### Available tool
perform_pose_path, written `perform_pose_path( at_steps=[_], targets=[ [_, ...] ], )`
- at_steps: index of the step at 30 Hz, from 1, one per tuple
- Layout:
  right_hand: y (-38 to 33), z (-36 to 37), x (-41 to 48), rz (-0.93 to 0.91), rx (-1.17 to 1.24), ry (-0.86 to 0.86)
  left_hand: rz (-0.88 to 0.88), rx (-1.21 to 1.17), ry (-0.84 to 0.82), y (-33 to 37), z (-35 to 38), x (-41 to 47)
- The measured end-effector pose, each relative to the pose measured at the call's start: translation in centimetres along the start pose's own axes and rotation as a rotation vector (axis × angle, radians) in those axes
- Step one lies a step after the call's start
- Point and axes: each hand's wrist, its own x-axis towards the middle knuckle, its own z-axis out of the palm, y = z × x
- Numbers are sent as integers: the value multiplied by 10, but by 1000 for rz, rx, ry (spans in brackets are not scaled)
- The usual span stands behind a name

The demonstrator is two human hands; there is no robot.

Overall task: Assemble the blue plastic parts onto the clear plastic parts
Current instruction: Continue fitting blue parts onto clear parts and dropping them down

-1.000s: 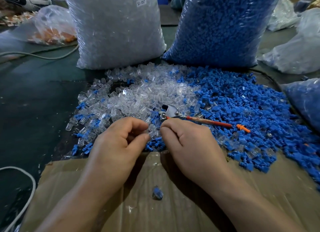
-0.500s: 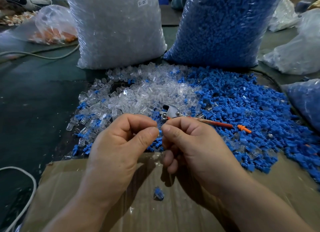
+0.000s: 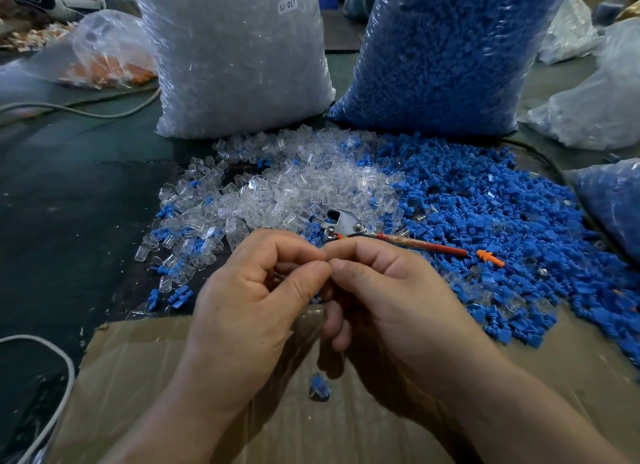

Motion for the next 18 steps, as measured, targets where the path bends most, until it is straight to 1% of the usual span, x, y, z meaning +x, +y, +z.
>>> perform_pose_path(
  at_steps=[1, 3, 4, 8, 16, 18],
  targets=[
    [0, 0, 1, -3, 26, 2, -32, -99, -27, 1, -1, -1],
    [-1, -1, 1, 3, 86, 11, -164, -369, -104, 3, -4, -1],
    [-2, -1, 2, 8, 105, 13, -215, -425, -117, 3, -5, 0],
    [-2, -4, 3, 16, 79, 25, -253, -361, -71, -1, -2, 4],
    [2, -7, 4, -24, -68, 41, -411, -405, -151, 1, -2, 5],
    [2, -6, 2, -63, -145, 59, -417, -381, -120, 1, -3, 5]
  ],
)
